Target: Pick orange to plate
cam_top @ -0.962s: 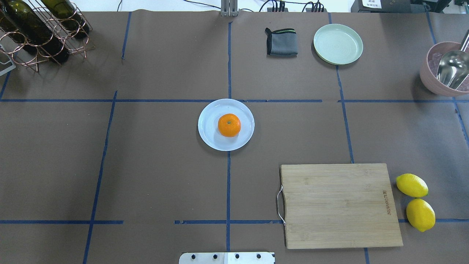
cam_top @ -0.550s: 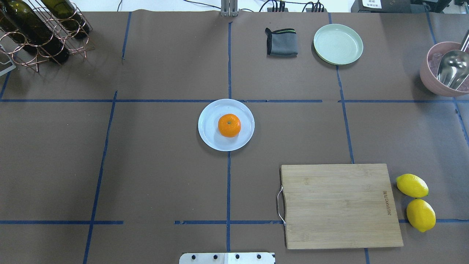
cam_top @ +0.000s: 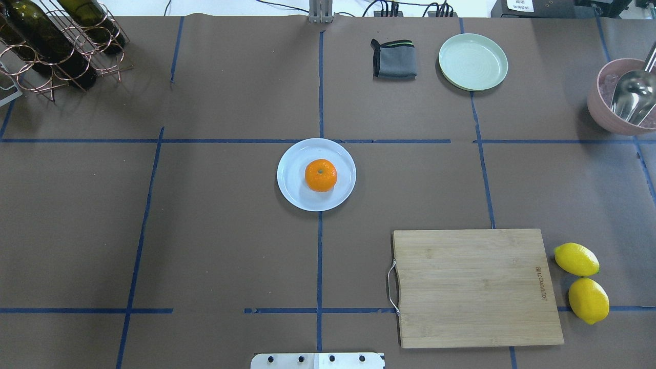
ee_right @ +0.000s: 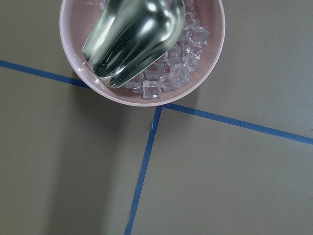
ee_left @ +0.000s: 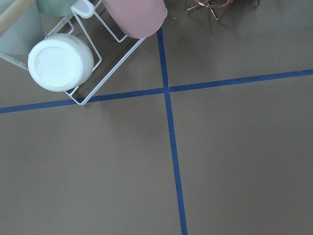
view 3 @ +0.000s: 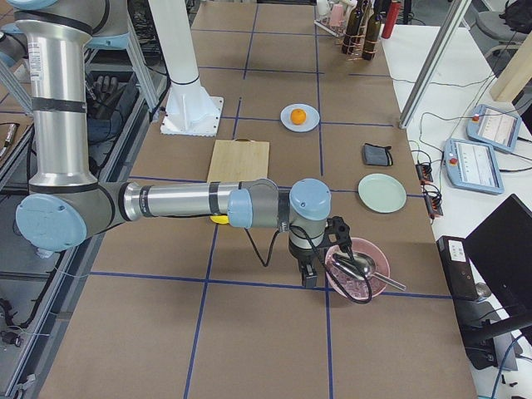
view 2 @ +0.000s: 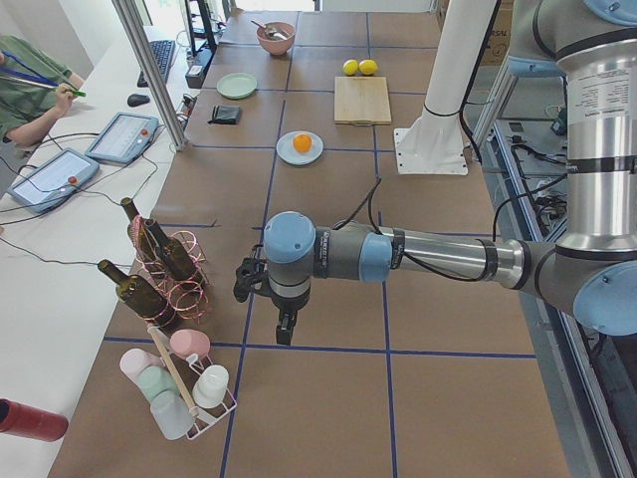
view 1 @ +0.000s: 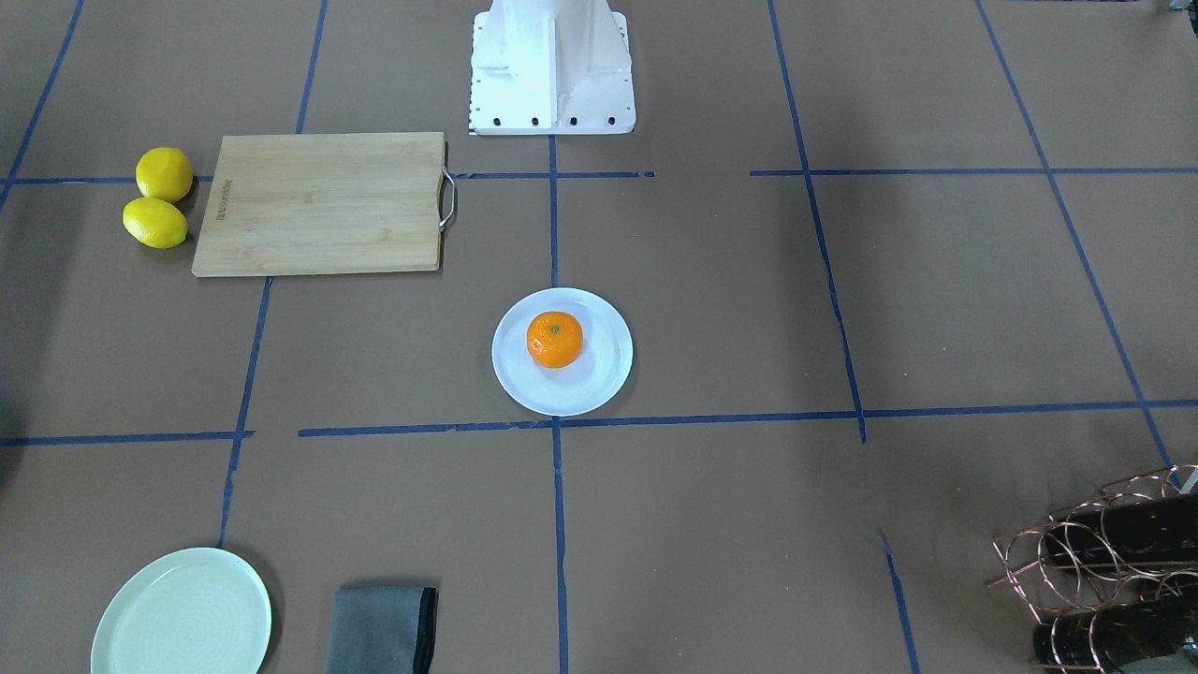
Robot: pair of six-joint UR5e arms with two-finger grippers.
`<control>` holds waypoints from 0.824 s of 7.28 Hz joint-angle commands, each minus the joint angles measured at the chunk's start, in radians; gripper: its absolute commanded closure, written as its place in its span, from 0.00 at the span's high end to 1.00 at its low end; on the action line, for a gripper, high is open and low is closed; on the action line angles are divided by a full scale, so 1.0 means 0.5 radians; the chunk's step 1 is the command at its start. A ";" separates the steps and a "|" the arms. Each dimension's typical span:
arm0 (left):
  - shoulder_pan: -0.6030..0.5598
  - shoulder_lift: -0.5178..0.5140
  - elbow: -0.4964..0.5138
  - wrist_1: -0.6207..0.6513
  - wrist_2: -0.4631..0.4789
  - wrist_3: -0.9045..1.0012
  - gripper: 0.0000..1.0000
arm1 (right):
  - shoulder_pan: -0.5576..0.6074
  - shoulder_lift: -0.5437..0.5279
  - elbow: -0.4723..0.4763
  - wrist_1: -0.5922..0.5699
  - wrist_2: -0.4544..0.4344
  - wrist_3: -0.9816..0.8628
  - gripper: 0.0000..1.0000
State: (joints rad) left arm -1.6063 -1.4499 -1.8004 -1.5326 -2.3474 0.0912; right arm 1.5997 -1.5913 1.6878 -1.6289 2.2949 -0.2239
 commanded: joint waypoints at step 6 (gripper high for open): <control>-0.003 0.025 -0.010 0.000 0.010 -0.001 1.00 | -0.003 -0.026 -0.004 -0.007 0.006 0.003 1.00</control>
State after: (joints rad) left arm -1.6075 -1.4374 -1.8068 -1.5330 -2.3420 0.0905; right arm 1.5985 -1.6018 1.6858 -1.6320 2.2977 -0.2225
